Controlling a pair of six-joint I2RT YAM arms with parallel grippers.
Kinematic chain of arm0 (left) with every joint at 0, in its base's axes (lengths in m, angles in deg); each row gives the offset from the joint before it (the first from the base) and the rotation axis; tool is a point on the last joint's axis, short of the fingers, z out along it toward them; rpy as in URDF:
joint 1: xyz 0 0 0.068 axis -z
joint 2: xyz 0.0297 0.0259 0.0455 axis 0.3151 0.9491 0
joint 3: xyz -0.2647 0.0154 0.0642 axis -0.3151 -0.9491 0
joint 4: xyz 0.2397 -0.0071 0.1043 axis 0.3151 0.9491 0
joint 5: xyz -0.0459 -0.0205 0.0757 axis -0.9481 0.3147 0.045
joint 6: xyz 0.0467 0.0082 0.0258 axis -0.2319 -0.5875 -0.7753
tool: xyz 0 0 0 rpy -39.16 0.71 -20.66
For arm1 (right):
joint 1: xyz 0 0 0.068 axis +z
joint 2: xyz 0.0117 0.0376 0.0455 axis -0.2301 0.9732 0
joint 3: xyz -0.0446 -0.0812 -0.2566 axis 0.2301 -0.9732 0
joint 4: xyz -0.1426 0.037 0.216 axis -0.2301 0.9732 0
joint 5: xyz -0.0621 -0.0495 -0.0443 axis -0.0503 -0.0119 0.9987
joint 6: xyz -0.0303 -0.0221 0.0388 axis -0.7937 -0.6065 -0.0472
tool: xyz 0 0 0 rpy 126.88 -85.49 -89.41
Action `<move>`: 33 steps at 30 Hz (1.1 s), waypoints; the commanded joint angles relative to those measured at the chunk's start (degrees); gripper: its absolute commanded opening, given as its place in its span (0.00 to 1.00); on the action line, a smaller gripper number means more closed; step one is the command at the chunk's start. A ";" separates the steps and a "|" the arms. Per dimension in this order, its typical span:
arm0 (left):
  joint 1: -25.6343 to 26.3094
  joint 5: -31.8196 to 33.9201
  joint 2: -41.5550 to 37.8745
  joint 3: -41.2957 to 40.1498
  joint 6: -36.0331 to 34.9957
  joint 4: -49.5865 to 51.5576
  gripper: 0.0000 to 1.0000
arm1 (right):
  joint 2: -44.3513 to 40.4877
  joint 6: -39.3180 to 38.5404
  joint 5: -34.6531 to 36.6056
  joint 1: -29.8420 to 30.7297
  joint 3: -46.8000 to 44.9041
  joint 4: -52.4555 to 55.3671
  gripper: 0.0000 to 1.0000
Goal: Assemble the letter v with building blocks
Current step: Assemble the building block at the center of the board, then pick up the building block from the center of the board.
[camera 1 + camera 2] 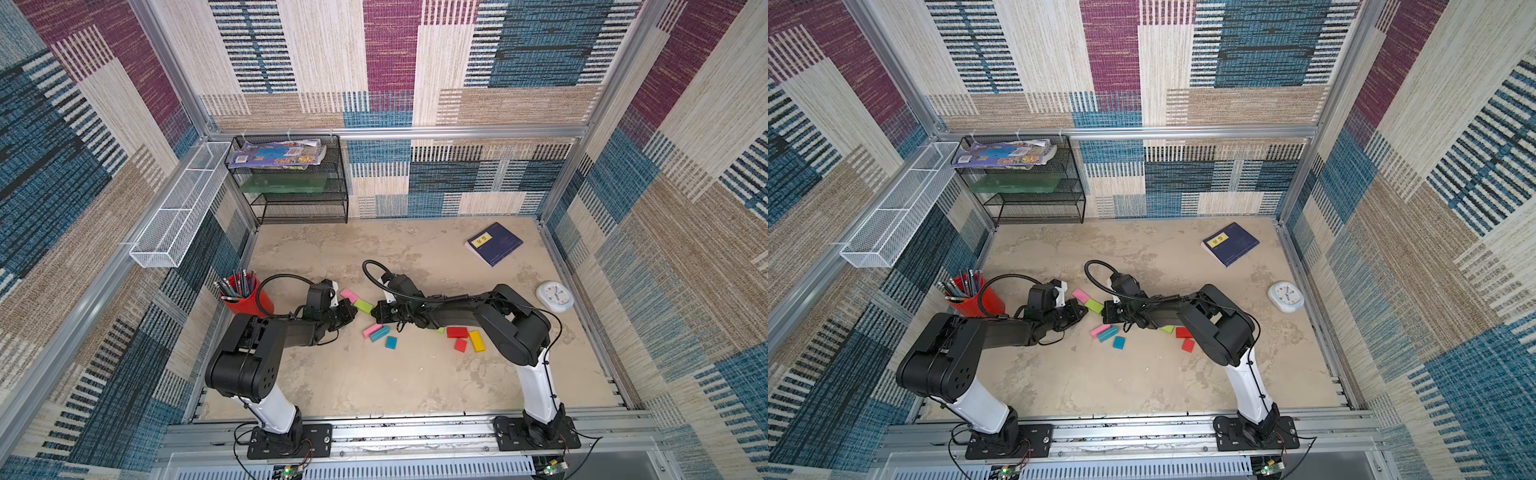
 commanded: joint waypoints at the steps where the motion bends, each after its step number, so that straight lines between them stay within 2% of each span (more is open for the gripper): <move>1: -0.01 3.81 0.61 -0.19 -0.46 9.23 0.00 | 1.04 0.47 0.72 -0.08 0.17 3.92 0.01; 7: -0.01 5.19 -1.98 -0.95 -0.79 10.86 0.00 | 0.33 0.37 0.98 -0.17 -0.24 4.37 0.01; 12: -0.01 7.05 -9.81 -2.52 -2.55 14.21 0.00 | -3.99 -0.47 2.52 -0.06 -2.10 4.68 0.06; 18: -0.01 8.04 -24.95 -4.66 -6.21 22.25 0.01 | -12.88 -5.61 9.32 1.84 -3.59 10.68 0.20; 21: -0.01 9.31 -33.26 -6.28 -7.22 27.00 0.04 | -18.29 -8.88 13.24 3.53 -7.53 13.59 0.32; 24: -0.01 9.01 -40.65 -7.79 -7.04 30.40 0.17 | -23.38 -11.58 16.03 5.32 -12.44 15.37 0.47; 29: -0.02 9.08 -48.50 -9.06 -5.01 36.44 0.49 | -31.98 -14.48 15.74 7.84 -21.23 13.50 0.67; 31: -0.01 9.74 -49.84 -9.33 -4.46 37.81 0.56 | -34.65 -14.99 14.14 8.01 -24.02 11.49 0.73; 33: -0.01 9.27 -50.31 -9.61 -4.32 37.84 0.58 | -36.35 -15.49 13.17 8.09 -25.83 10.02 0.79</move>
